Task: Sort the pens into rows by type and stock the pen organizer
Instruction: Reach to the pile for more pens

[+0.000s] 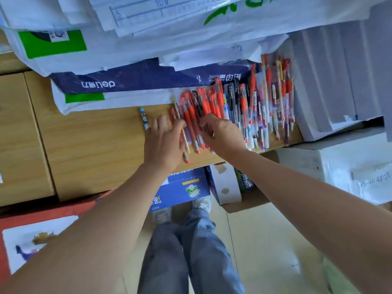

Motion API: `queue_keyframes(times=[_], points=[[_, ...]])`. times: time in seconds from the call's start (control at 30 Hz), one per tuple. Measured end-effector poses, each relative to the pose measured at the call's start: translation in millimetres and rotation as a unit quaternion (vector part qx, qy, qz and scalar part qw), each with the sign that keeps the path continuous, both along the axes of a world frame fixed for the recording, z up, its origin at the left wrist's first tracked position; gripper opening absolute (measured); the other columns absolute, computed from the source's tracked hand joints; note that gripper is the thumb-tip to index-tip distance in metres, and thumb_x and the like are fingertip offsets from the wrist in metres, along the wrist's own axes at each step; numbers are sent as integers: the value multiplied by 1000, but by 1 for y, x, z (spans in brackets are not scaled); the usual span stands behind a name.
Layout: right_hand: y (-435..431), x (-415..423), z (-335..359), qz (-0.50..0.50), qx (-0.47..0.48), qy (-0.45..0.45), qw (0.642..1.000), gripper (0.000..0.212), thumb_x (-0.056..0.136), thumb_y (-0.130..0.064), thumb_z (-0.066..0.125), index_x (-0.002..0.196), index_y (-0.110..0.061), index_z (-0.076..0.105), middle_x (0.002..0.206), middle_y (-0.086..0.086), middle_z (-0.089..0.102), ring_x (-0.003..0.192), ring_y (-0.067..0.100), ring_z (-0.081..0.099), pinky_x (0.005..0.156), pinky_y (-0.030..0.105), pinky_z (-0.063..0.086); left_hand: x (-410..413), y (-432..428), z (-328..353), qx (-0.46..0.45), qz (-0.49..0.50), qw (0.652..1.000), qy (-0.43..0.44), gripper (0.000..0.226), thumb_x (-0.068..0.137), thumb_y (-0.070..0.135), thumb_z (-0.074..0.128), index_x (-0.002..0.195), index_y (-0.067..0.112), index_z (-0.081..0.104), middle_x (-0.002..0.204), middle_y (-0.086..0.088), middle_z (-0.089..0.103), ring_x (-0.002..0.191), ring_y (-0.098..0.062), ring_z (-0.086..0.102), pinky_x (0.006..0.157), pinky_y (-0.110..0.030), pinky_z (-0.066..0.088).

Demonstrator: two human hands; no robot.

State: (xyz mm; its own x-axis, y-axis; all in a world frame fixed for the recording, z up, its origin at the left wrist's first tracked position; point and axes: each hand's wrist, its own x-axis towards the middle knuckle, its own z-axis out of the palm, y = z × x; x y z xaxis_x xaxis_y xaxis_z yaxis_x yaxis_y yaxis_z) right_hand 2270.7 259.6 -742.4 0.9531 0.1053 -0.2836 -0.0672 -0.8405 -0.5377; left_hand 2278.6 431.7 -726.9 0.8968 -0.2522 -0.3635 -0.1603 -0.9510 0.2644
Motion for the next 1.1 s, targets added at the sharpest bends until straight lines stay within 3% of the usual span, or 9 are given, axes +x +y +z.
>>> queue_keyframes(times=[0.17,0.3,0.53,0.63,0.8,0.93,1.1], points=[[-5,1,-1,-26,43,-15,999,16,90,-13,56,105,-12,62,69,-1,64,54,16,54,49,29,48,16,-10,-1,7,49,998,-47,23,91,23,56,112,15,56,112,-11,52,105,-29,49,82,-38,44],[-17,1,1,-27,55,-5,998,13,89,-12,58,102,-12,61,67,-1,62,55,17,55,52,34,52,38,-31,-6,-9,124,992,-20,29,95,29,52,118,11,49,109,-11,58,94,-30,60,58,-35,39],[-23,2,2,-17,64,4,998,16,90,-11,57,105,-11,61,69,-3,62,57,17,56,55,36,54,36,-29,-5,17,156,988,6,30,91,38,58,108,14,54,97,-6,65,80,-25,60,52,-29,32],[-21,2,-1,-22,63,19,998,17,90,-14,56,107,-13,59,73,3,66,63,21,63,57,39,56,40,-30,-2,26,161,986,23,29,87,44,62,93,16,63,88,-1,64,71,-17,48,47,-26,23],[-26,3,2,-26,87,17,996,16,90,-9,56,105,-11,60,74,4,66,61,20,62,57,40,56,52,-31,-11,21,181,980,77,31,80,43,67,65,15,67,58,2,57,62,-23,58,49,-24,31],[-32,5,6,-37,83,16,996,16,91,-12,55,107,-13,60,73,0,66,56,15,59,55,38,55,53,-29,-16,19,198,976,94,36,81,47,63,63,16,66,65,-2,59,65,-25,56,48,-24,30],[-36,6,7,-96,29,11,995,21,92,-14,55,113,-10,54,67,2,62,53,16,55,49,34,50,45,-25,-10,-34,202,976,76,37,90,41,49,61,20,46,70,-4,57,65,-22,54,46,-24,26]])
